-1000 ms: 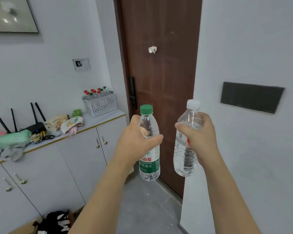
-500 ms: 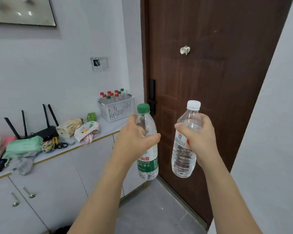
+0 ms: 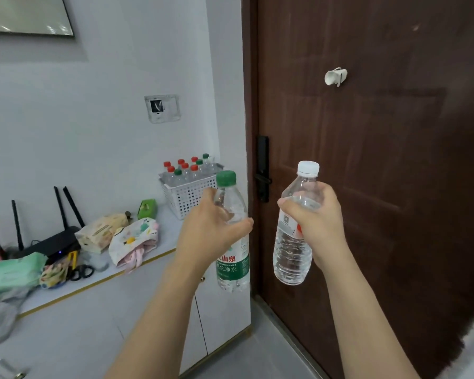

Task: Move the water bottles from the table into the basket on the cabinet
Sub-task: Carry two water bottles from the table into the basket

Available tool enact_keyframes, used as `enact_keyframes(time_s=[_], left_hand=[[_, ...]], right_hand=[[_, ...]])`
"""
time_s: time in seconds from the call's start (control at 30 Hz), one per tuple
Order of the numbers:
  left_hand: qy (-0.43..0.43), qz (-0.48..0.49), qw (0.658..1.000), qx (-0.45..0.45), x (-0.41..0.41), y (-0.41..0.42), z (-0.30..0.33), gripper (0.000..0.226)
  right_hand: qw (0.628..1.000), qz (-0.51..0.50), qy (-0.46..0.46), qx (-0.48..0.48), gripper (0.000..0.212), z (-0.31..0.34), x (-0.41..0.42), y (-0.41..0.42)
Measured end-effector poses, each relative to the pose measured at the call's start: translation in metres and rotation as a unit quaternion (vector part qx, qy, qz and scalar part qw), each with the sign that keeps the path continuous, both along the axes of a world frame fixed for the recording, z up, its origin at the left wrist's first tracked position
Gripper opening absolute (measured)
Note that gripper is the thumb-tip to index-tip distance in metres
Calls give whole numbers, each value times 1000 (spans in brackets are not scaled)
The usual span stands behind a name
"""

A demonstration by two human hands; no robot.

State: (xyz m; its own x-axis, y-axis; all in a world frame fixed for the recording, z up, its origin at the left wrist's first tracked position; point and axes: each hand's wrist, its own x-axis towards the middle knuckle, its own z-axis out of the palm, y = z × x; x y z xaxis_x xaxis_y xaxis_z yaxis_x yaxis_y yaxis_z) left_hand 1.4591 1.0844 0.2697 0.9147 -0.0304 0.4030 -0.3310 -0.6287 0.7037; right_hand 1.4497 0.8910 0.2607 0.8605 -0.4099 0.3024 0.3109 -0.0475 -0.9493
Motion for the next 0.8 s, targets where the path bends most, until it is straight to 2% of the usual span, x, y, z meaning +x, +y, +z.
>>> enact_keyframes(time_s=[0.07,0.17,0.43,0.6,0.8], left_hand=[[2,5,1000,-13,28,-5,3,81],[-6,16,999,-31,65,-6,4,65],[4,27,999,-34,153,10,-10,78],[3,45,998,-43,218,33,-17,73],[-16,47,996,-80,305,73,-9,56]], right_hand=[[1000,3,-5,-2,59,2,32,-5],[1000,9,-7,4,58,2,77,-7],[999,30,22,2,58,-16,173,12],[999,21,25,22,56,-23,235,33],[999,-5,-7,46,51,-14,322,63]])
